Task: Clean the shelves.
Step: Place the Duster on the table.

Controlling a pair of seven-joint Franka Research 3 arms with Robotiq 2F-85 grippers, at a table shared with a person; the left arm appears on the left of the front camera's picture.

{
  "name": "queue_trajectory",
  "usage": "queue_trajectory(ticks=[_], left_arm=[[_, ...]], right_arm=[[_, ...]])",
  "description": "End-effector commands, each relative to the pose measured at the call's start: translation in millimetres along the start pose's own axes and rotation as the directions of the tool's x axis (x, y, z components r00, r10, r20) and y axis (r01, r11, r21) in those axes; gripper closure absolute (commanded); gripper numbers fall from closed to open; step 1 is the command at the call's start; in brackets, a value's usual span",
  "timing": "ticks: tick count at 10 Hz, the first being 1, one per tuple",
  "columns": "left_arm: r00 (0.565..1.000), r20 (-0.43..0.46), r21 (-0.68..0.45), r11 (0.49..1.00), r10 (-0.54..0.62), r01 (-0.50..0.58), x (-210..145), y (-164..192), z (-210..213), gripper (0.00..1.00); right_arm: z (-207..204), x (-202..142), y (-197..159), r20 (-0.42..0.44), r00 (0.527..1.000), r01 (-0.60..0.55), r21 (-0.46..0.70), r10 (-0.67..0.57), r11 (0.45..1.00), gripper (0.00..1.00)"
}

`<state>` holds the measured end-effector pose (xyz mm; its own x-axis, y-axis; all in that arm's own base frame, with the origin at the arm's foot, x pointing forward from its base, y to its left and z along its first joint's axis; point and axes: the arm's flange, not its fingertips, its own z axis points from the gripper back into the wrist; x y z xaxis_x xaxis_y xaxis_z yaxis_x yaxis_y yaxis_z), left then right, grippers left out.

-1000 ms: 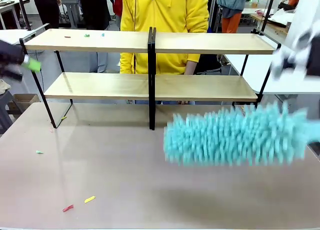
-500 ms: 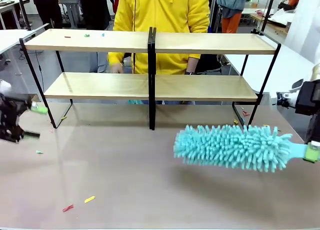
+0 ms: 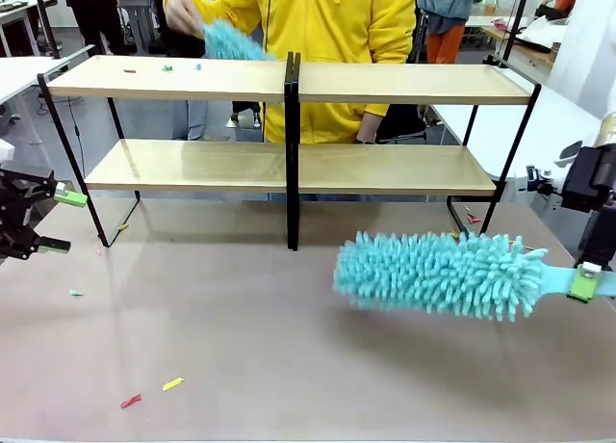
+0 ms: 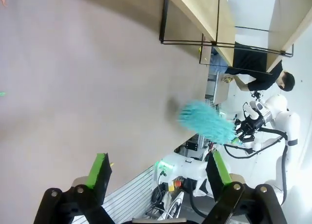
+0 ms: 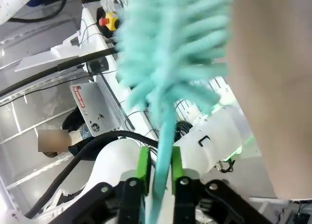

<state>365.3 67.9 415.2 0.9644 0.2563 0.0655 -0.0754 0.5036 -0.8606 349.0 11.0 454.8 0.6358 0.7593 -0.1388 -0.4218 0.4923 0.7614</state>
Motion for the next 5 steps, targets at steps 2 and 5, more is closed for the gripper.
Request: queue_trajectory(ticks=[2, 5], left_arm=[[1.000, 0.005, -0.031, 0.999, 0.018, -0.018, -3, 3, -3, 0.00], [1.000, 0.005, -0.031, 0.999, 0.018, -0.018, -3, 3, -3, 0.00]], right_arm=[[25, -11, 3, 0.135, 0.980, 0.173, -0.195, -0.149, 0.965, 0.00], [80, -66, 36, 0.598, 0.770, 0.436, -0.239, -0.222, 0.868, 0.00]])
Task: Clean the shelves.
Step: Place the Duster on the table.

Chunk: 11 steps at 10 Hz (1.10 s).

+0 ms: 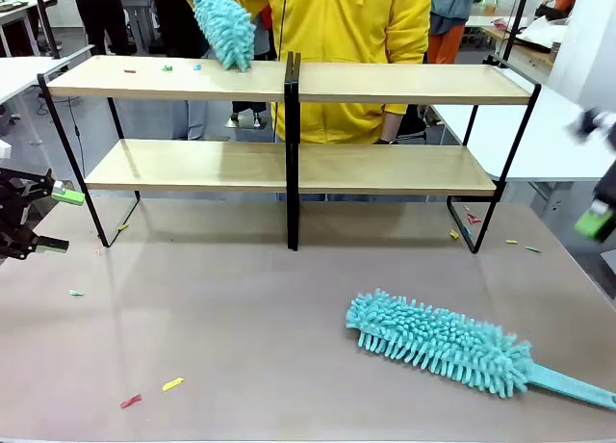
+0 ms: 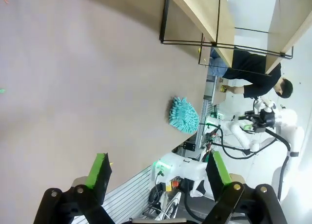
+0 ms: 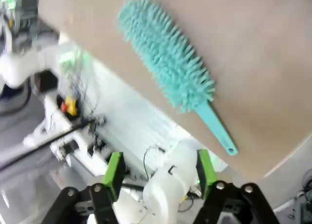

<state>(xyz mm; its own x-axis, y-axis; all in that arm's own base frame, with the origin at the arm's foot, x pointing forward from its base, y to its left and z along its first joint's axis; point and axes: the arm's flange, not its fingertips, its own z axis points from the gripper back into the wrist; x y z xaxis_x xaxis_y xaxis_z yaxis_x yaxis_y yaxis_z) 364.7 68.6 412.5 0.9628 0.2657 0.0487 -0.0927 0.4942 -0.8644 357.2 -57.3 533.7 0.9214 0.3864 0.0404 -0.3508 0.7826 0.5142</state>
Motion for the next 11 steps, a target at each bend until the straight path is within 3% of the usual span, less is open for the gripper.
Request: queue_trajectory(ticks=[1, 2, 4, 5, 6, 11], left_arm=[[1.000, 0.005, -0.026, 1.000, -0.001, 0.001, -3, 0, -3, 0.00], [1.000, 0.005, -0.026, 1.000, -0.001, 0.001, -3, 0, -3, 0.00], [1.000, 0.005, -0.026, 1.000, -0.001, 0.001, -3, 0, -3, 0.00], [1.000, 0.005, -0.026, 1.000, -0.001, 0.001, -3, 0, -3, 0.00], [1.000, 0.005, -0.026, 1.000, -0.001, 0.001, -3, 0, -3, 0.00], [1.000, 0.005, -0.026, 1.000, -0.001, 0.001, -3, 0, -3, 0.00]], right_arm=[[21, -27, 19, 0.235, 0.963, 0.144, -0.034, -0.133, 0.989, 0.00], [25, -38, 36, 0.220, 0.973, 0.032, 0.174, -0.071, 0.984, 0.00], [7, -37, 45, 0.100, 0.995, -0.065, 0.395, 0.027, 0.916, 0.00], [-6, -30, 45, 0.034, 0.999, -0.034, 0.400, 0.022, 0.916, 0.00], [27, -46, 49, 0.166, 0.986, -0.022, 0.268, -0.024, 0.963, 0.00], [27, -46, 49, 0.166, 0.986, -0.022, 0.268, -0.024, 0.963, 0.00]])
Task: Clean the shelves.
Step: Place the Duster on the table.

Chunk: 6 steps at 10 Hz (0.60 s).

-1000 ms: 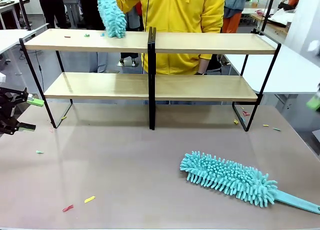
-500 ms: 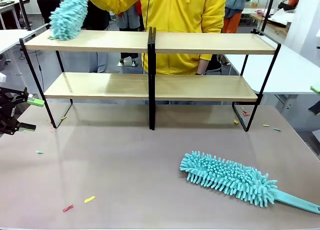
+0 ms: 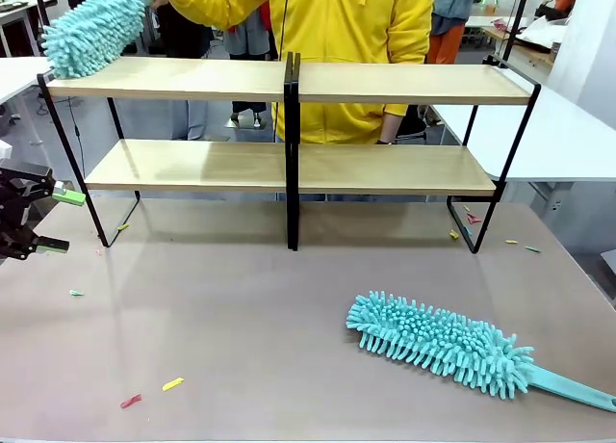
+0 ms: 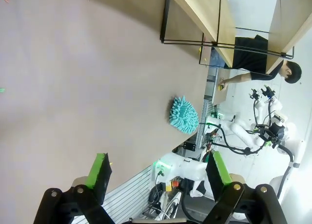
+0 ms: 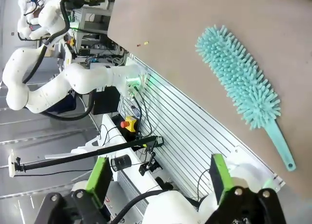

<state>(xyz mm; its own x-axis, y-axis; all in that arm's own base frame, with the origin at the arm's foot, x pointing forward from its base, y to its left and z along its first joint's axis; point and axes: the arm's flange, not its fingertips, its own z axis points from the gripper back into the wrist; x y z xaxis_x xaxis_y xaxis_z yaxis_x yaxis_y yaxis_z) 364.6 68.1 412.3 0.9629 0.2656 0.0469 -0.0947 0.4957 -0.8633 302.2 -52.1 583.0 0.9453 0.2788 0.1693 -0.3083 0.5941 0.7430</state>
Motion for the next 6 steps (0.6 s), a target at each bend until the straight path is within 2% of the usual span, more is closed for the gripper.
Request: queue_trajectory(ticks=[1, 6], left_arm=[[1.000, 0.006, -0.029, 1.000, -0.003, 0.003, -2.6, 0.0, -2.2, 0.00], [1.000, 0.006, -0.029, 1.000, -0.003, 0.003, -2.6, 0.0, -2.2, 0.00]], right_arm=[[-3.9, 0.1, -0.8, -0.001, 1.000, -0.002, -0.029, 0.002, 1.000, 0.00], [-3.9, 0.1, -0.8, -0.001, 1.000, -0.002, -0.029, 0.002, 1.000, 0.00]])
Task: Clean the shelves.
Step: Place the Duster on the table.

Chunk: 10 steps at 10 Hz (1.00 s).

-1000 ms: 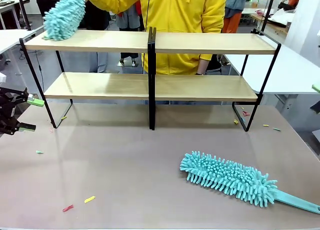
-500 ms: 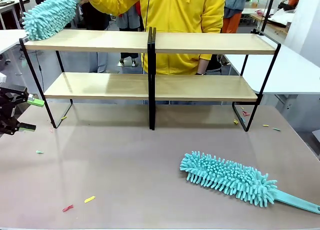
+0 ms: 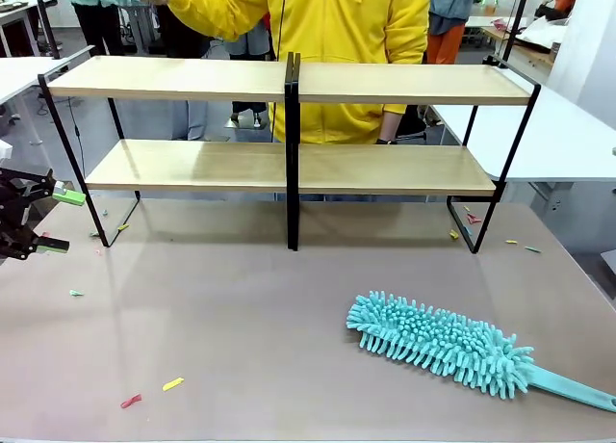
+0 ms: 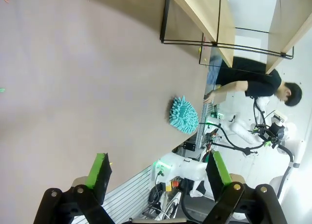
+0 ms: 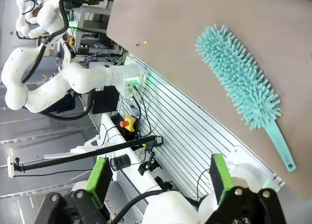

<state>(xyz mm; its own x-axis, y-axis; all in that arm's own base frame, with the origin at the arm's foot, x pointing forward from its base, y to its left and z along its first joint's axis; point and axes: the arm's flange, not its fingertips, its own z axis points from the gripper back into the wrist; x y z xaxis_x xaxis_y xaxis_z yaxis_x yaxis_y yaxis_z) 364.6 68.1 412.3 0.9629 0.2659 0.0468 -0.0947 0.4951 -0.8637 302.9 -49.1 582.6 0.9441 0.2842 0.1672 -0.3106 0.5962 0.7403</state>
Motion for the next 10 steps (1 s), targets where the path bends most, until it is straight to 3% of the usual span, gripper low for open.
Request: queue_trajectory(ticks=[1, 10], left_arm=[[1.000, 0.006, -0.028, 1.000, -0.003, 0.003, -2.6, 0.0, -2.2, 0.00], [1.000, 0.006, -0.028, 1.000, -0.003, 0.003, -2.6, 0.0, -2.2, 0.00]], right_arm=[[-1.4, -1.2, -2.1, 0.004, 1.000, 0.000, -0.025, 0.000, 1.000, 0.00], [-1.4, -1.2, -2.1, 0.004, 1.000, 0.000, -0.025, 0.000, 1.000, 0.00]])
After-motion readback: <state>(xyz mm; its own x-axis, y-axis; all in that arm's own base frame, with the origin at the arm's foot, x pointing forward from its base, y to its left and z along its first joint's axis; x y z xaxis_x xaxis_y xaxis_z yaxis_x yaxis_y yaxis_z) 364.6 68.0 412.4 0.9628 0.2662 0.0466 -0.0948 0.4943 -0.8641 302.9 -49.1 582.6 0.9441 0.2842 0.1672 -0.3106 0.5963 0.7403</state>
